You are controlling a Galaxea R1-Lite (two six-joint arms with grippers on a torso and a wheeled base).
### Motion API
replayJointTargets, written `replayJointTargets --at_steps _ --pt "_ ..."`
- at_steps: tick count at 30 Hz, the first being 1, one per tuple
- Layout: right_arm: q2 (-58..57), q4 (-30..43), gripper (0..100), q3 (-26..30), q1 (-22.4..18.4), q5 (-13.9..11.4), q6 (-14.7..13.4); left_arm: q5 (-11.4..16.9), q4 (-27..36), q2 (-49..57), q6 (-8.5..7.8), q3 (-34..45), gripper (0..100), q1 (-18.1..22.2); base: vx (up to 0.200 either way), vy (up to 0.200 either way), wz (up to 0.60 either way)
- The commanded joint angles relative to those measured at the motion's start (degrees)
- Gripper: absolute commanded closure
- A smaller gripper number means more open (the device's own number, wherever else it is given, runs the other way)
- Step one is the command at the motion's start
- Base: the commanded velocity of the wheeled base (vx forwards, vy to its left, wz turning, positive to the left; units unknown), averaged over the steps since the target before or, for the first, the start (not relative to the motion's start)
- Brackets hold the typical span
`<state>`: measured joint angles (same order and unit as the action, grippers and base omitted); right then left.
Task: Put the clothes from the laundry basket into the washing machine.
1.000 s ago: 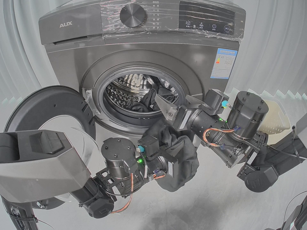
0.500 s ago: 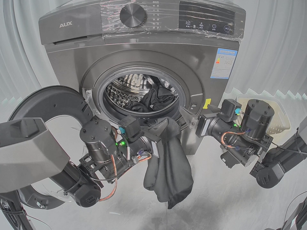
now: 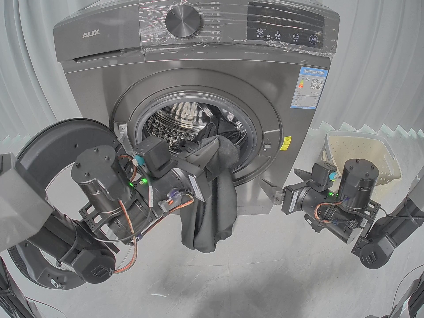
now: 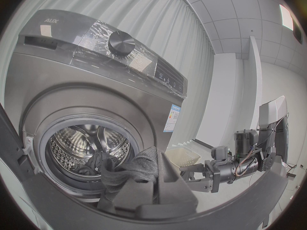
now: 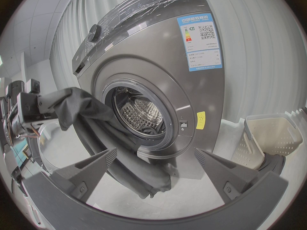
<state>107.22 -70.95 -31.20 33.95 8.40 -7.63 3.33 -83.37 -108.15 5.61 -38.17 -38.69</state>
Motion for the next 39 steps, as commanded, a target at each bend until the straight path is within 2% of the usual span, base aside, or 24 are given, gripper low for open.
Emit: replayJointTargets --at_steps 1,7,10,14,21,23,25,33,34,39 --pt "2.65 -0.15 0 -0.27 -0.11 0.30 -0.10 0.01 0.14 4.00 0.11 1.69 100 0.02 0.000 0.000 0.00" --pt "6.60 -0.24 0 -0.71 -0.55 -0.14 -0.63 0.28 1.63 7.43 0.02 2.05 100 0.02 0.000 0.000 0.00" --pt "9.94 -1.47 0 -1.50 -1.69 -0.40 -0.63 1.33 2.60 9.10 0.11 2.13 100 -0.07 0.000 0.000 0.00" --pt "14.25 -4.11 0 -2.64 -3.01 -2.77 -0.37 2.30 3.13 10.51 0.19 2.31 100 -0.07 0.000 0.000 0.00" --pt "19.61 -3.23 0 -8.79 -4.68 -3.57 -0.28 3.62 3.22 11.83 0.46 4.68 100 -0.15 0.000 0.000 0.00" --pt "21.10 -2.62 0 -10.46 -4.86 -4.88 -0.28 3.79 3.22 12.09 0.46 4.77 100 -0.15 0.000 0.000 0.00" --pt "22.25 -2.44 0 -11.17 -4.51 -5.67 -0.28 3.88 3.22 12.18 0.46 4.95 100 -0.15 0.000 0.000 0.00" --pt "25.41 -2.35 0 -13.19 -2.57 -5.85 -0.37 3.97 3.22 12.09 0.63 4.51 100 -0.42 0.000 0.000 0.00" --pt "26.73 -2.18 0 -15.39 -0.82 -5.41 -0.45 3.97 3.22 12.00 0.63 4.42 100 -0.77 0.000 0.000 0.00" --pt "28.75 -1.30 0 -18.99 1.21 -5.15 -0.54 4.05 3.13 12.00 0.98 4.33 100 -0.68 0.000 0.000 0.00"
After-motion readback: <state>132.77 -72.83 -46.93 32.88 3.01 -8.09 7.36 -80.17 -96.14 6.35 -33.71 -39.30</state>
